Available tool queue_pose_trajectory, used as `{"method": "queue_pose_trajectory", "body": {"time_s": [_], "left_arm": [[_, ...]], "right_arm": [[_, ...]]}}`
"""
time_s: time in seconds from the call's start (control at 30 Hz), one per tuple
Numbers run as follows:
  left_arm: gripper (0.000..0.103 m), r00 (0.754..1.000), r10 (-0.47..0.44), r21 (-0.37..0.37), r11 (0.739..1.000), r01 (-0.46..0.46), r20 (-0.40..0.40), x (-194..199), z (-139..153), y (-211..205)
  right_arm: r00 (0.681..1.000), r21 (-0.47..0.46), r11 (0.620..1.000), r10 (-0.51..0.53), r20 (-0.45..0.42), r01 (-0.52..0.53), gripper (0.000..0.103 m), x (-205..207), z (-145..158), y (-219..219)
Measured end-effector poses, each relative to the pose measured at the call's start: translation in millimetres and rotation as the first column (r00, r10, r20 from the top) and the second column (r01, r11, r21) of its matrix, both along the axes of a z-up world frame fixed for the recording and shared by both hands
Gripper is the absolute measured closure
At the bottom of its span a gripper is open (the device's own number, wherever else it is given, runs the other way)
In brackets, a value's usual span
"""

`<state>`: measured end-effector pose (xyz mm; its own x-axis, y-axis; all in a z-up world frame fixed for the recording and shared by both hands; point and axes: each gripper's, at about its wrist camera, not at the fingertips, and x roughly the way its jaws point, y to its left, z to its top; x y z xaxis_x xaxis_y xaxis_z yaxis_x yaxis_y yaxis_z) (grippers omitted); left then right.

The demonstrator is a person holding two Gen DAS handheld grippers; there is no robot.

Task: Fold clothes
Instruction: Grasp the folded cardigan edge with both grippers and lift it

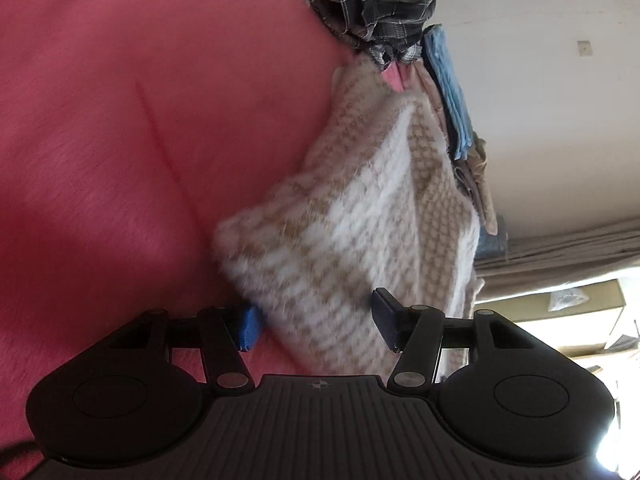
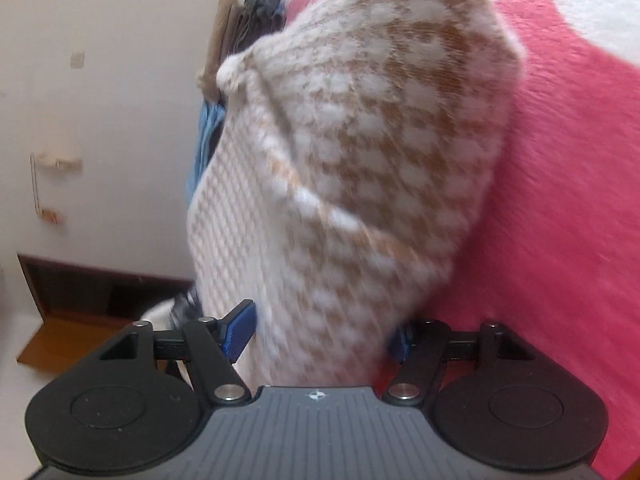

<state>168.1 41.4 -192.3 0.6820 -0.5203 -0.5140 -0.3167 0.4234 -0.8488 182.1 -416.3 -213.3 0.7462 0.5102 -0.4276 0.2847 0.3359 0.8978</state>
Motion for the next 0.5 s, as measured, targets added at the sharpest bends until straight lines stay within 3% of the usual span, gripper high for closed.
{"method": "queue_pose_trajectory", "body": {"time_s": [0.07,0.17,0.2,0.33,0.4,0.5], "left_arm": [[0.053,1.000,-0.003,0.039,0.999,0.002,0.018,6.0,1.2,-5.8],[0.073,0.999,-0.008,0.106,0.994,0.005,0.033,8.8,3.8,-11.5],[0.081,0.999,-0.011,0.122,0.992,0.007,0.034,9.1,4.5,-13.3],[0.095,0.997,-0.033,0.221,0.975,0.018,0.065,1.1,27.9,-20.1],[0.096,0.994,-0.053,0.282,0.959,0.023,0.097,-6.3,45.7,-24.6],[0.096,0.991,-0.057,0.300,0.954,0.019,0.121,-19.2,64.8,-23.8]], "right_arm": [[1.000,-0.007,1.000,-0.029,0.002,0.029,0.037,8.8,-1.1,3.6],[0.998,-0.011,0.998,-0.067,0.000,0.067,0.043,20.4,-1.9,10.6],[0.998,-0.011,0.998,-0.069,-0.003,0.069,0.051,22.9,-1.6,12.1],[0.998,0.009,0.998,-0.064,-0.020,0.064,0.070,21.6,5.0,10.8],[0.998,-0.007,0.998,-0.065,-0.007,0.065,0.075,15.7,14.4,12.3],[0.998,0.000,0.998,-0.063,0.003,0.063,0.078,-0.3,26.0,12.0]]}}
